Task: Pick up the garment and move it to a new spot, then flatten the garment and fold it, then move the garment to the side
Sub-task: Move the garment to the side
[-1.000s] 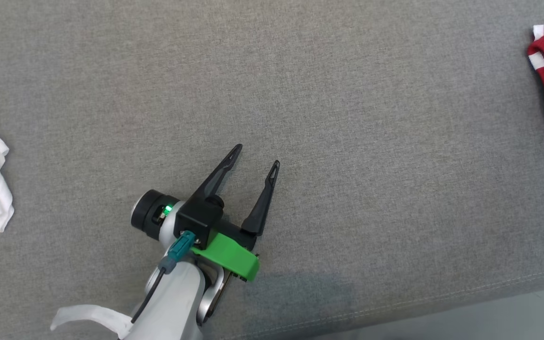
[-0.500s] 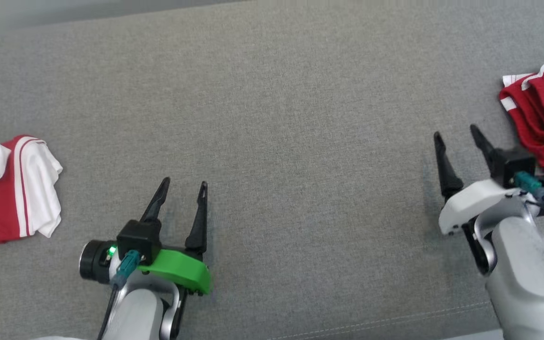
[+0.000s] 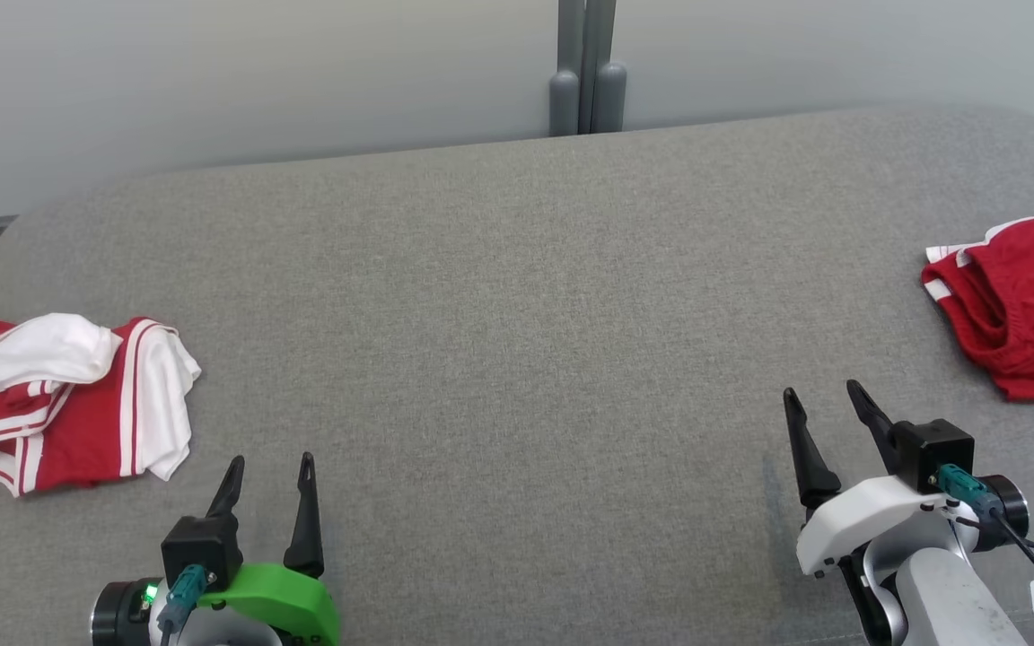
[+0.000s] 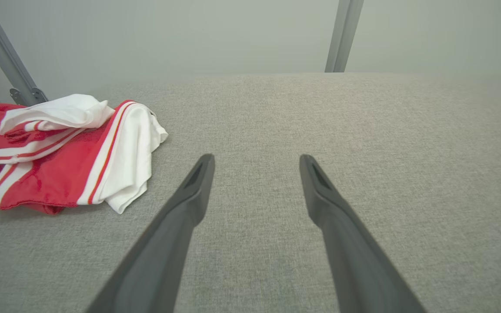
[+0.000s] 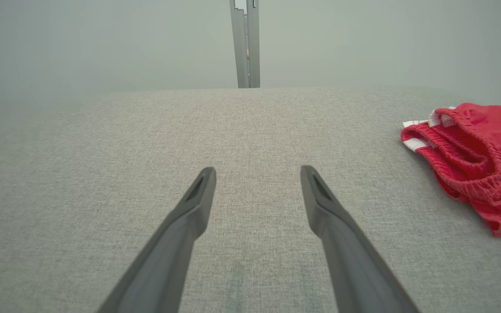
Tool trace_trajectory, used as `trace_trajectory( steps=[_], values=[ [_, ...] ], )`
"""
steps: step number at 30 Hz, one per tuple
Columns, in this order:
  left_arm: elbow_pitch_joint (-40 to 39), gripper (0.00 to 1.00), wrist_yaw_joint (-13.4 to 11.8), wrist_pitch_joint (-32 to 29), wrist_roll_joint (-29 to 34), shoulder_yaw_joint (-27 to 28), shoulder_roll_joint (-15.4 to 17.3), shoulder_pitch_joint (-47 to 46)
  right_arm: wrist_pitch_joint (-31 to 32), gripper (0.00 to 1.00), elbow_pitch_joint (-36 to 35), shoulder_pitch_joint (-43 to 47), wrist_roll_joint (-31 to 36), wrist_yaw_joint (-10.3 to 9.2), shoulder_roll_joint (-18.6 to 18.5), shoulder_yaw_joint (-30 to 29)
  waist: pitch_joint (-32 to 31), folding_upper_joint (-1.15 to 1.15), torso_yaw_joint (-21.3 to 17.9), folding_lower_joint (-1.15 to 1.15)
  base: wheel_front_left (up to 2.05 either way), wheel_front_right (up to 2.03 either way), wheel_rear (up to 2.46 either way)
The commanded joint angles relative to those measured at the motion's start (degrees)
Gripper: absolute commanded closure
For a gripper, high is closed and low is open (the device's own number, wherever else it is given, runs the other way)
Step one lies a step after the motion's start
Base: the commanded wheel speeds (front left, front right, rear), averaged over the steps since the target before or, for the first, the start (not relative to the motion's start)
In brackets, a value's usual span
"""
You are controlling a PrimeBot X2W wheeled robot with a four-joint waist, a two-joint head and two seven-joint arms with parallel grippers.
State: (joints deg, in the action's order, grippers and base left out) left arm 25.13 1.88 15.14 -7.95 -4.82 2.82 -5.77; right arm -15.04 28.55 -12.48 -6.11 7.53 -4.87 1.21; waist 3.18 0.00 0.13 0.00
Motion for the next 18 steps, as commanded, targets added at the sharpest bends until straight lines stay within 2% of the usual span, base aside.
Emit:
trace_trajectory(
  steps=[1, 12, 18],
  values=[
    [0.09, 0.00, 0.07, -0.02, 0.34, 0.59, 0.18, 0.98, -0.16, 0.00, -0.83, 0.68, 0.23, -0.09, 0.15, -0.18, -3.03, 0.00, 0.74, 0.00, 0.00, 0.00, 0.00],
    [0.28, 0.00, -1.78, -0.02, -0.20, 1.96, 0.18, 3.34, -0.16, 0.00, -3.79, 3.40, -0.14, -0.09, 1.40, -0.14, -6.47, 0.00, 0.34, 0.00, 0.00, 0.00, 0.00],
    [-0.50, 0.00, -1.93, -0.02, 0.52, 2.64, 0.18, 4.40, -0.16, 0.00, -4.46, 4.44, -0.03, -0.09, 1.61, 0.91, -7.17, 0.00, 0.01, 0.00, 0.00, 0.00, 0.00]
  ],
)
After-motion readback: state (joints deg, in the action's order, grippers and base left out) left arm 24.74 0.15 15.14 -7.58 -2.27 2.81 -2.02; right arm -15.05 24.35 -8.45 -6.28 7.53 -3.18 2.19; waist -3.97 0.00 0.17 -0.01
